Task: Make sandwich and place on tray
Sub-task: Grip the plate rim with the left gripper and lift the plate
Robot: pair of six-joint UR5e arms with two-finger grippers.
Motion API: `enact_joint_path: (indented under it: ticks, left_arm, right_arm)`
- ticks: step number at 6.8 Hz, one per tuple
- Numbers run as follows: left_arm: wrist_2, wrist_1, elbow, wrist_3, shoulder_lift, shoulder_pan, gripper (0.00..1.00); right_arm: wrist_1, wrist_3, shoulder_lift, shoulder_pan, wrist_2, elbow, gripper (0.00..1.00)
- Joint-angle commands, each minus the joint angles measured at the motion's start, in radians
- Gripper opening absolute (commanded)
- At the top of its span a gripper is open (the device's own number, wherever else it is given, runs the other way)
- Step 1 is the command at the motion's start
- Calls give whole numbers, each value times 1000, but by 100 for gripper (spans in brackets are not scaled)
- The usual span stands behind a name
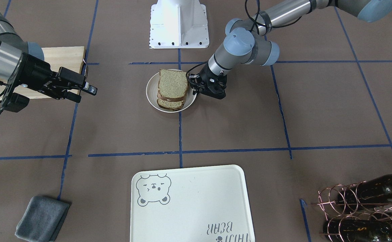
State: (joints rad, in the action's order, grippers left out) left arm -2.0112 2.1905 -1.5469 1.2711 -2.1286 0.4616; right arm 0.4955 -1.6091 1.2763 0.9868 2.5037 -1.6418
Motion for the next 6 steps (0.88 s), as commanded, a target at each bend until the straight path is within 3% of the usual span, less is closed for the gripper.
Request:
enact_joint_path:
  ticks: [1, 3, 6]
  left_arm:
    - [-21, 3, -16, 51, -1, 50, 0]
    - [-125, -11, -16, 62, -2, 144, 0]
    - [-127, -12, 48, 349, -89, 228, 0]
  right_arm:
    - [2, 0, 20, 50, 51, 0, 100]
    - [-2, 0, 40, 70, 73, -6, 100]
    - [-5, 3, 69, 119, 128, -9, 100]
